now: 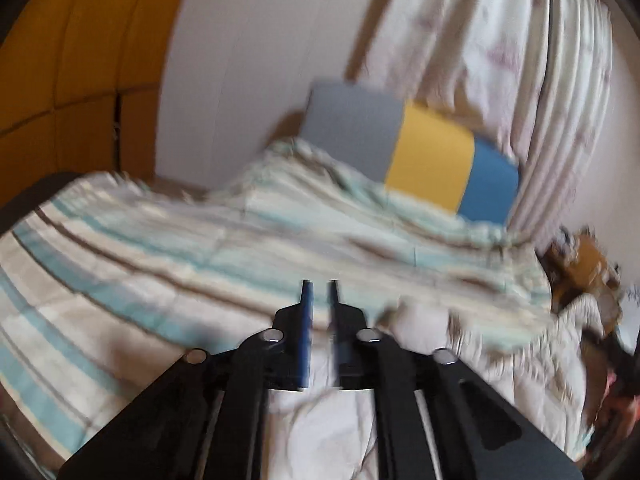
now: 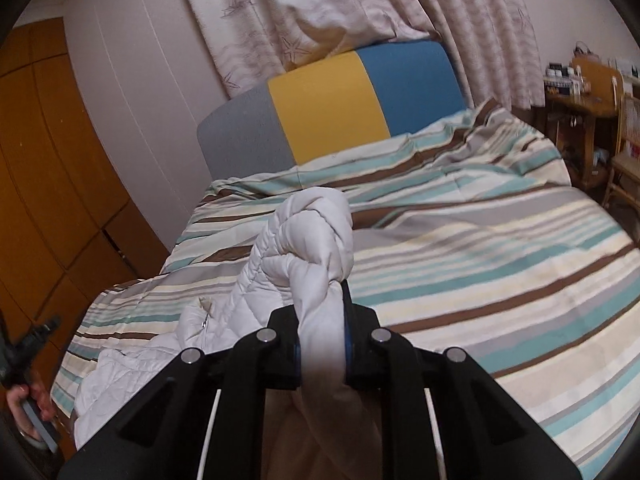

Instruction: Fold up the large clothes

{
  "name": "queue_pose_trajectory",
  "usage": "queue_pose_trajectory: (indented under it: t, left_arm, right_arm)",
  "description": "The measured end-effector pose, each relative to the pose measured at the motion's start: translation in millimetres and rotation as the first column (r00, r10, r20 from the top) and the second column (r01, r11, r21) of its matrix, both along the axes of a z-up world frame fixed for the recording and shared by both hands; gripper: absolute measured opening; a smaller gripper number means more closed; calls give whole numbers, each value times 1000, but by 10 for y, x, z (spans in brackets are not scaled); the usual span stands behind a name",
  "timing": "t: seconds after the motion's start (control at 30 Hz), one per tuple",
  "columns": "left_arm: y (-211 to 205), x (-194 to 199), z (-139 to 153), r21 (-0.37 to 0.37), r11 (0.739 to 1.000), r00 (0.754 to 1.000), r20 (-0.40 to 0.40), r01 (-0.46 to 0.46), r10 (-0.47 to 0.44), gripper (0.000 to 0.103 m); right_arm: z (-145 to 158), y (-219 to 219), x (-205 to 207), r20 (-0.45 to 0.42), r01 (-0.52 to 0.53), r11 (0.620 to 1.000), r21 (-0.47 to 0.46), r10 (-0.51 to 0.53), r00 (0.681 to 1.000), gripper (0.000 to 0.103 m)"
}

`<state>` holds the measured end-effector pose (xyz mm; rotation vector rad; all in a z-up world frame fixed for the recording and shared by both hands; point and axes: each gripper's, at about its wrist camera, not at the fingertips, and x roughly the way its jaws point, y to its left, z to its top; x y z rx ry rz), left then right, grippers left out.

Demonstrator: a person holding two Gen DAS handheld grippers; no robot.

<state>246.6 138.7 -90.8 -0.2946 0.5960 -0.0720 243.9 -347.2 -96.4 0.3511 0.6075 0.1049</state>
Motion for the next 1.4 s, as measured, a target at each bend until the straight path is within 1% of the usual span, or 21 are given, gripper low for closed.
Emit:
queue_pose_trajectory:
  t: [0.03, 0.07, 0.13, 0.2, 0.3, 0.33, 0.4, 0.43, 0.47, 0.5, 0.6, 0.63, 0.7, 0.73, 0.8, 0.9, 0.97, 1.0, 1.13, 1.27, 1.4]
  left_arm:
    - [14, -32, -98, -3, 1000, 1000, -28, 8, -8, 82]
    - [42, -78, -179, -3, 1000, 999, -40, -2, 2, 93]
    - [89, -188, -334, -1, 1000, 998, -61, 0, 0, 94]
    - [111, -200, -473, 6, 1000, 993, -120, 14, -13, 94]
    - [121, -160, -730, -2, 1000, 970, -242, 30, -30, 94]
    - [108, -151, -782, -20, 999, 965, -259, 36, -40, 92]
    - [68, -128, -868, -69, 995, 950, -297, 74, -92, 51]
    - [26, -122, -891, -101, 990, 942, -312, 98, -125, 42]
    - [-13, -130, -878, -123, 985, 939, -310, 117, -150, 25]
    - [-38, -146, -841, -127, 984, 942, -296, 126, -159, 16]
    - [-49, -263, -525, -107, 989, 976, -179, 105, -123, 11]
    - [-12, -305, -364, -113, 990, 988, -121, 79, -93, 11]
    - [15, -357, -75, -107, 994, 999, -6, 36, -37, 11]
    - [11, -363, 11, -94, 995, 999, 34, 26, -23, 11]
    - [-85, -313, 185, -38, 999, 992, 124, -7, 12, 11]
    - [-256, -102, 184, 39, 996, 982, 177, -79, 71, 12]
    - [-328, 69, 64, 69, 990, 981, 161, -123, 111, 12]
    - [-371, 175, -31, 94, 985, 982, 136, -143, 129, 12]
    - [-466, 464, -386, 185, 966, 984, 61, -179, 170, 12]
    - [-484, 602, -665, 228, 954, 980, 17, -195, 196, 13]
    - [-543, 780, -940, 278, 944, 979, -50, -177, 198, 16]
  right_arm:
    - [-38, -20, -12, -4, 3, 1000, -4, -3, 1000, 13]
    - [-101, -71, -20, -18, 10, 1000, 0, -10, 1000, 13]
    - [-186, -146, -40, -38, 20, 999, 25, -19, 999, 13]
    - [-284, -249, -65, -61, 32, 997, 69, -28, 998, 14]
    - [-372, -329, -94, -79, 43, 992, 116, -34, 996, 14]
    - [-376, -331, -98, -81, 45, 992, 119, -35, 996, 14]
    - [-368, -321, -111, -78, 46, 992, 122, -36, 996, 14]
    - [-352, -315, -118, -74, 44, 992, 116, -36, 997, 13]
    - [-327, -300, -126, -71, 45, 992, 114, -37, 997, 13]
    - [-302, -301, -135, -65, 46, 993, 113, -38, 997, 14]
    - [-140, -317, -214, -12, 56, 993, 101, -55, 998, 13]
    - [-75, -311, -242, 13, 62, 994, 95, -63, 998, 13]
    - [42, -300, -275, 58, 77, 993, 85, -82, 995, 13]
    - [103, -286, -277, 90, 90, 993, 79, -97, 991, 13]
    - [149, -240, -245, 123, 112, 991, 66, -120, 985, 13]
    - [100, -180, -88, 127, 154, 987, 43, -159, 979, 13]
    - [-27, -122, 51, 109, 177, 984, 12, -177, 978, 13]
    - [-118, -86, 135, 89, 185, 983, -12, -183, 979, 13]
    - [-467, 15, 381, 21, 184, 977, -105, -183, 983, 14]
    - [-824, 56, 533, -33, 184, 972, -146, -191, 981, 15]
    - [-1044, 52, 665, -89, 187, 968, -169, -204, 975, 19]
